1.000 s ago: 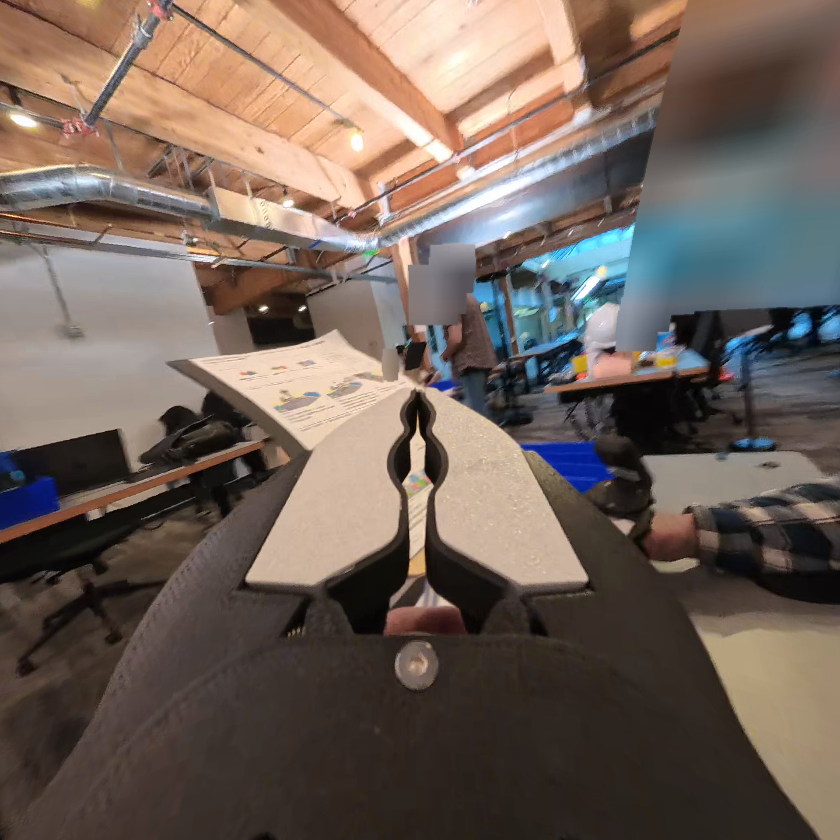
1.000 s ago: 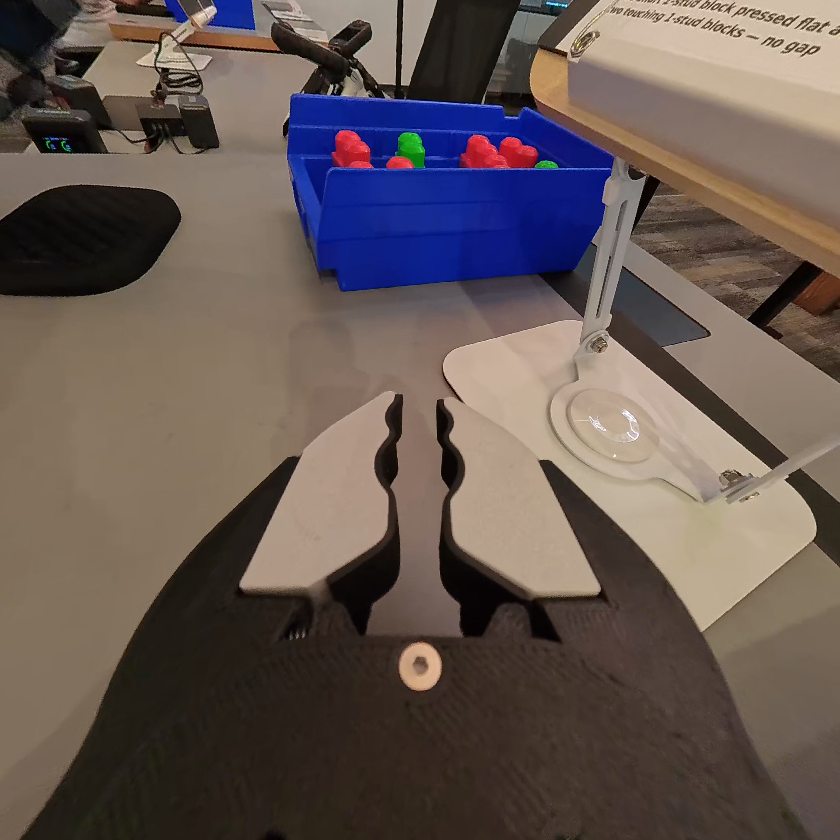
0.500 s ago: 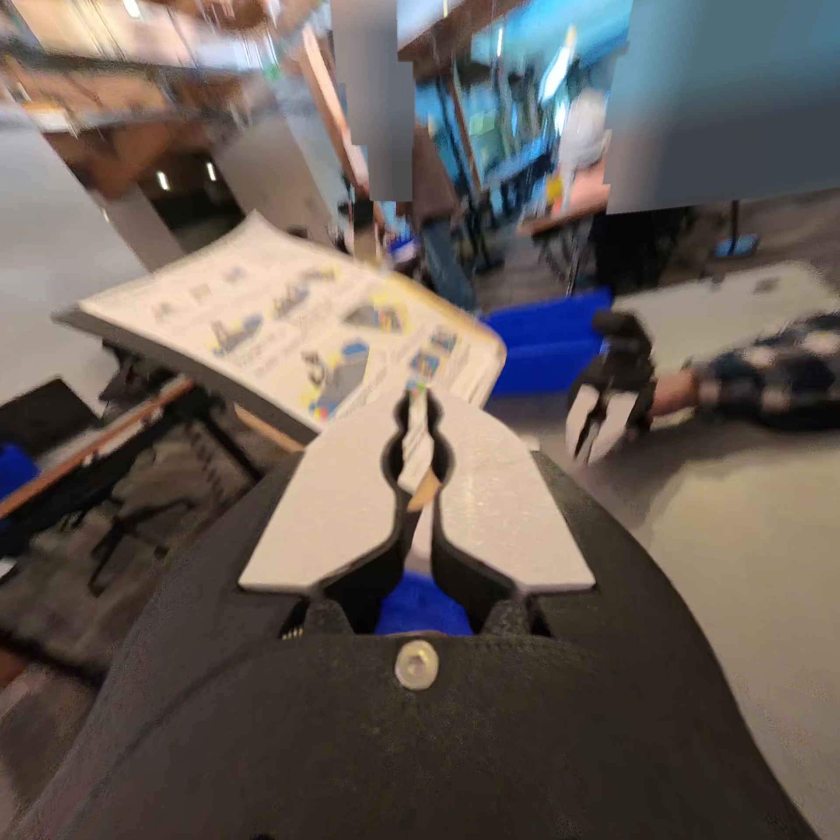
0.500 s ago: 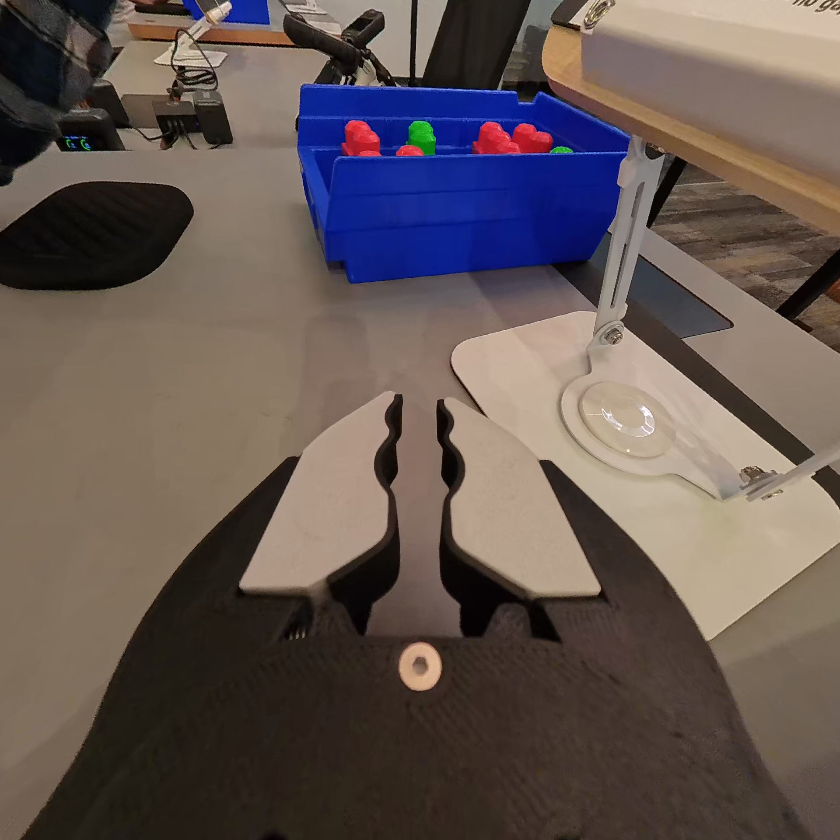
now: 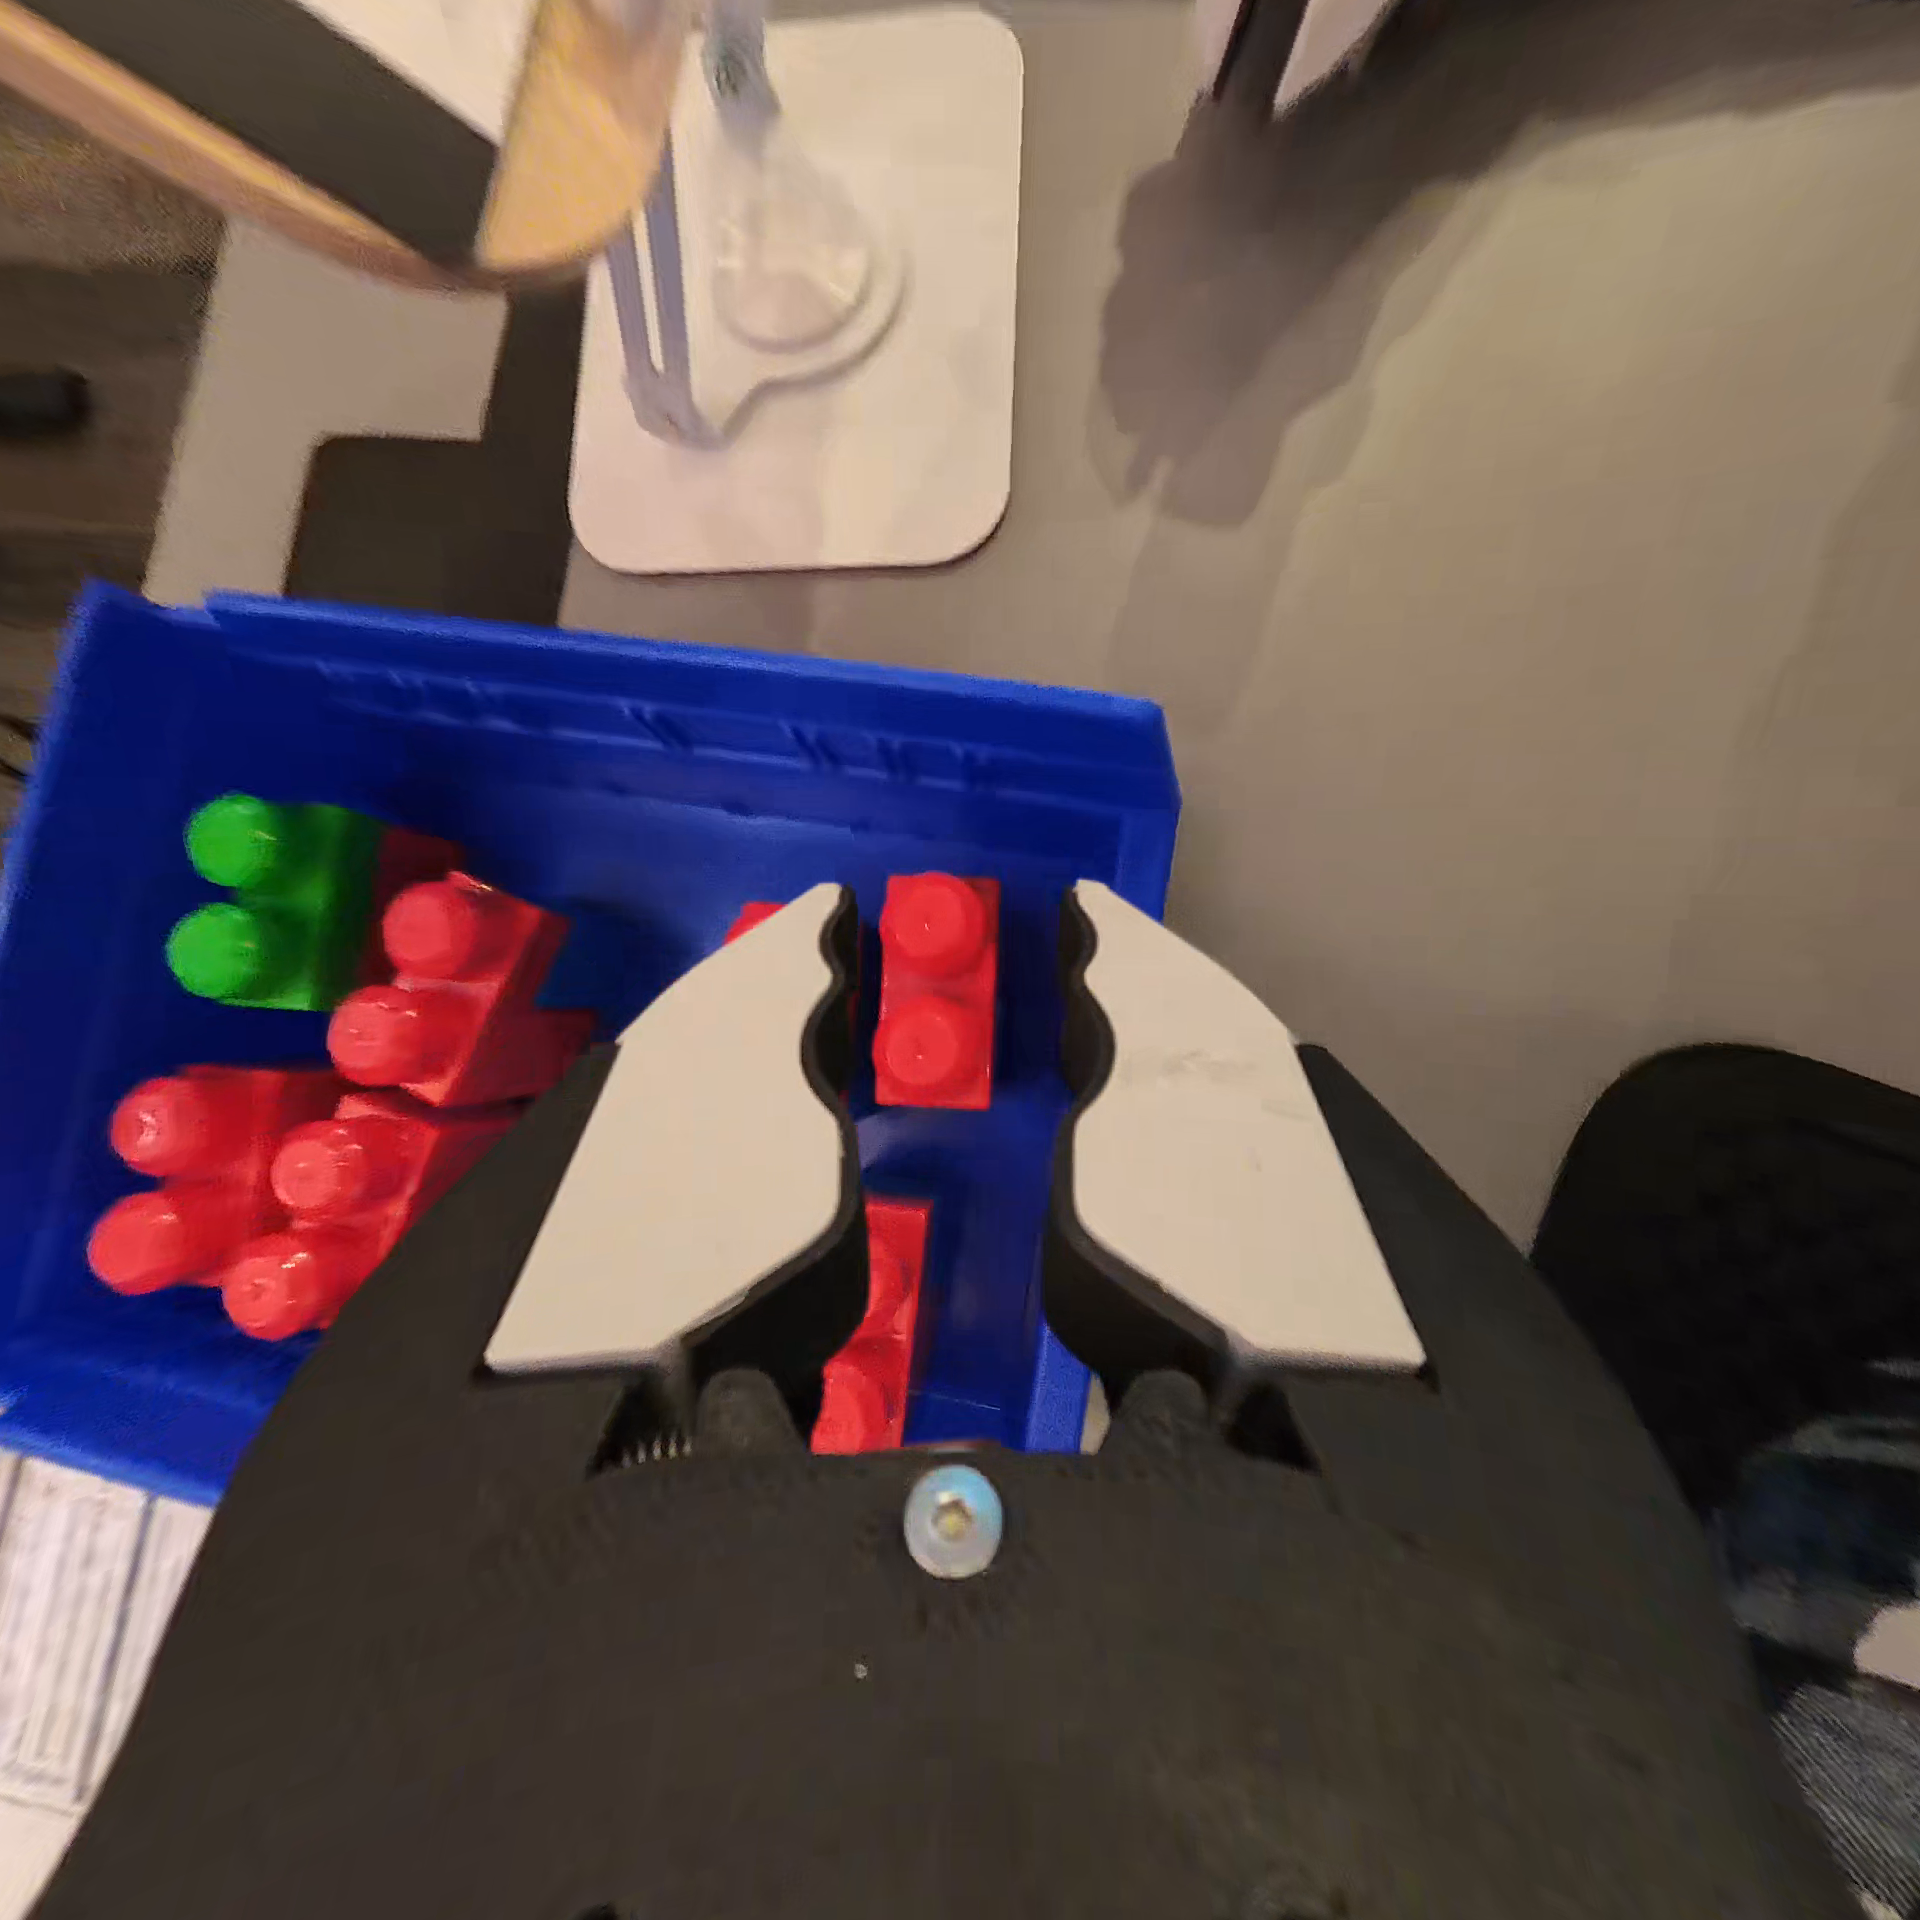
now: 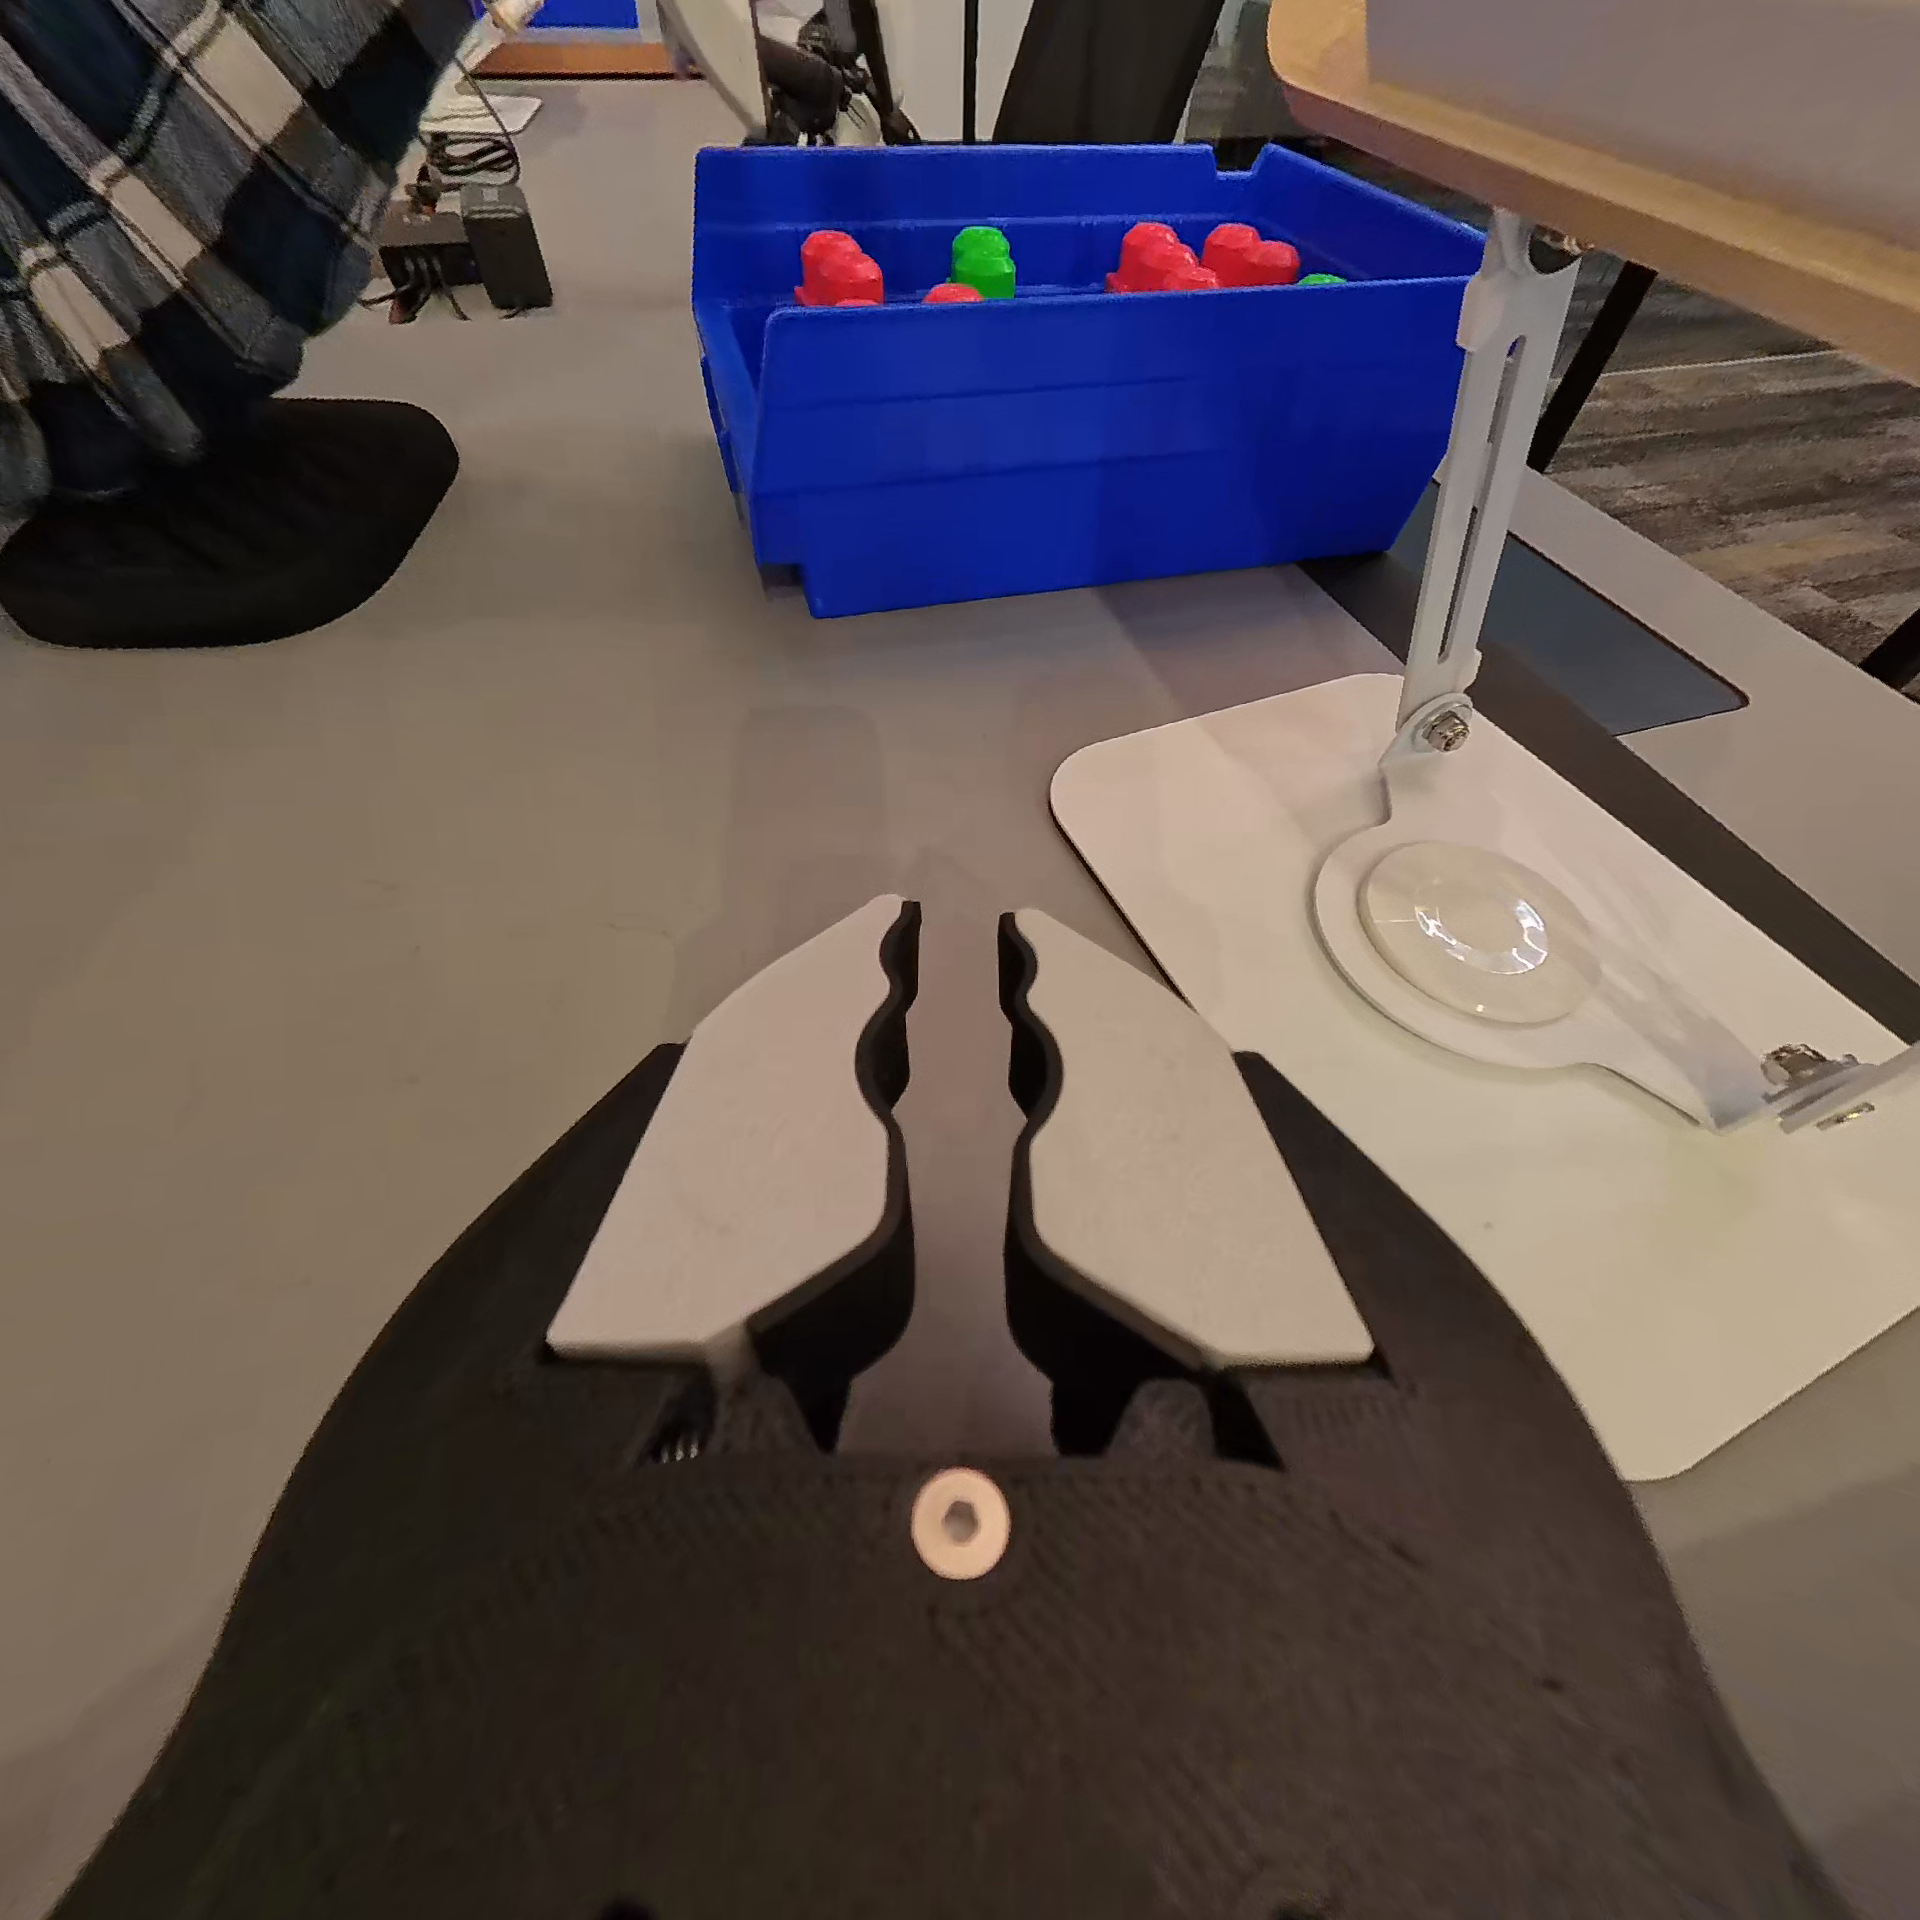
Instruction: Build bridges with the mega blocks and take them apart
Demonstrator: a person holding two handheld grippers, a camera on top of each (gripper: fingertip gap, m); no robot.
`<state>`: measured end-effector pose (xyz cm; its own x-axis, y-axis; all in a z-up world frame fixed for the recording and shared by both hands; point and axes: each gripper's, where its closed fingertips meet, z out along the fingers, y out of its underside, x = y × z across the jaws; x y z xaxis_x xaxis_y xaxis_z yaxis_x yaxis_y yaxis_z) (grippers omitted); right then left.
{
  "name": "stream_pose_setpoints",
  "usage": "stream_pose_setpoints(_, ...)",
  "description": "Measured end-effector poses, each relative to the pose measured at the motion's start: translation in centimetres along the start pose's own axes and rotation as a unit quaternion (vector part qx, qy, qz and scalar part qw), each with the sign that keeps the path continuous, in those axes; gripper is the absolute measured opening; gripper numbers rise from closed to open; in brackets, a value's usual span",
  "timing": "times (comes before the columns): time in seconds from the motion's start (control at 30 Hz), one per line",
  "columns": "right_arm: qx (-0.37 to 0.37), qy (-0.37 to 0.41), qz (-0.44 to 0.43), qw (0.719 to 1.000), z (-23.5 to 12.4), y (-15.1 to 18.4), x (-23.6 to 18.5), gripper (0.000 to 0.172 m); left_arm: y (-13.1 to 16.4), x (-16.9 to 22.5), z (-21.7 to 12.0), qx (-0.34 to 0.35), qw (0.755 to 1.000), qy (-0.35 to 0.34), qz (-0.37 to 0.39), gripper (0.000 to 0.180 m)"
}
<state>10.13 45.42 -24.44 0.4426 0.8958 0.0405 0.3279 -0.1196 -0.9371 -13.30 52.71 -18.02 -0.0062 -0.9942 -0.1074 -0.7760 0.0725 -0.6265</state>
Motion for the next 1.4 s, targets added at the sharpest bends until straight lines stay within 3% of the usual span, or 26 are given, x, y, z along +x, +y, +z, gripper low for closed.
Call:
stream_pose_setpoints(0.23,-0.001,-0.003,0.000,1.000,0.0,0.0,-0.1,0.014,3.3,0.2,1.3,-0.020,0.998,0.034,-0.047,0.035)
stream_pose_setpoints(0.47,-0.004,-0.005,-0.001,1.000,0.1,0.1,-0.1,0.014,5.9,0.2,2.4,-0.057,0.996,0.024,-0.066,0.034)
stream_pose_setpoints(0.8,-0.001,-0.006,-0.002,1.000,0.0,0.0,-0.2,0.014,6.3,-0.6,3.9,-0.113,0.993,-0.007,-0.043,0.044)
stream_pose_setpoints(0.97,0.000,-0.006,-0.004,1.000,0.0,-0.1,-0.2,0.014,6.4,-0.3,5.0,-0.139,0.990,0.003,-0.032,0.031)
stream_pose_setpoints(1.13,0.000,-0.006,-0.006,1.000,0.0,-0.2,-0.3,0.014,6.0,-0.2,5.3,-0.135,0.991,0.003,-0.023,0.031)
stream_pose_setpoints(1.27,0.001,-0.001,-0.011,1.000,-0.1,-0.3,-0.2,0.014,4.9,-0.4,4.3,-0.111,0.994,-0.013,-0.007,0.031)
stream_pose_setpoints(1.4,0.017,-0.002,-0.009,1.000,-0.4,-1.1,-0.3,0.017,3.2,-0.5,0.9,-0.068,0.997,-0.049,-0.002,0.030)
